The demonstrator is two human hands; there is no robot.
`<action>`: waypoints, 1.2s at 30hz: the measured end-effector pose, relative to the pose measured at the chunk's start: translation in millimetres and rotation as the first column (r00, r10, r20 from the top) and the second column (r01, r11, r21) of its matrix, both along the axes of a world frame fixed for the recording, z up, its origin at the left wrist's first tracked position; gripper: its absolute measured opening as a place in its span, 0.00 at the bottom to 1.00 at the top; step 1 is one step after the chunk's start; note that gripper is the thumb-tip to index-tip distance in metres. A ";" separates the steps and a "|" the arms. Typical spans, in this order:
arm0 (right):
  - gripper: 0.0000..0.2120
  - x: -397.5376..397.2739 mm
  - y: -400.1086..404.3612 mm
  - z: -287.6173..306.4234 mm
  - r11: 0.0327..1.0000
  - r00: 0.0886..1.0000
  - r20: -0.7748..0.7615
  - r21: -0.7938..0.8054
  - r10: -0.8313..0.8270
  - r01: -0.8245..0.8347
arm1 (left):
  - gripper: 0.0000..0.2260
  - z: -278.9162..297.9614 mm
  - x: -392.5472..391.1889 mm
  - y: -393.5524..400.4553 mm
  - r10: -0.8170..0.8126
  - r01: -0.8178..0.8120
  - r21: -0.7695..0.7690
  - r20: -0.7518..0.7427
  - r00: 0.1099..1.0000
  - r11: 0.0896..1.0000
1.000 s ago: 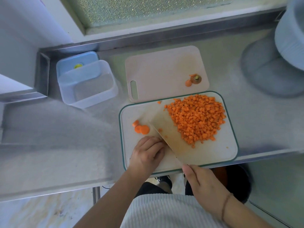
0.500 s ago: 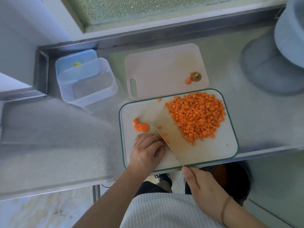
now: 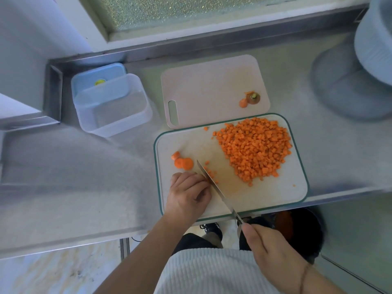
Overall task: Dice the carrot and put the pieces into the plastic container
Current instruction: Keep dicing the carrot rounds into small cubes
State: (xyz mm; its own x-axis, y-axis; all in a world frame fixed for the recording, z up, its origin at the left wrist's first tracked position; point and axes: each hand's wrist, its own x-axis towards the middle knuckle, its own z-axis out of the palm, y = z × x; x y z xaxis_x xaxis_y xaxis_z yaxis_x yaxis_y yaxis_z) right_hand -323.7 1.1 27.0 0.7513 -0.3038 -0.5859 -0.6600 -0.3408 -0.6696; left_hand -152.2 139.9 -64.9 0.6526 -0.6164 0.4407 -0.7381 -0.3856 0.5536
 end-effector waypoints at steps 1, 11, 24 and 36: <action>0.37 4.1 0.8 -2.4 1.000 1.000 0.005 0.015 0.002 -0.002 | 0.04 -0.2 -0.2 0.2 -0.004 0.004 0.003 0.005 1.000 1.000; 0.33 1.2 0.6 7.7 1.000 0.999 0.046 0.013 -0.018 0.018 | 0.02 6.1 -0.1 3.6 0.013 -0.016 -0.024 -0.110 0.994 1.000; 0.31 1.5 10.1 -2.9 1.000 0.999 -0.045 -0.010 -0.006 0.005 | 0.06 -0.1 1.4 1.0 0.054 -0.053 0.009 -0.061 0.997 0.999; 0.26 22.8 22.7 -9.2 0.995 0.990 0.103 -0.010 -0.097 0.098 | 0.02 -4.8 2.1 3.1 0.004 -0.004 -0.013 0.006 1.000 1.000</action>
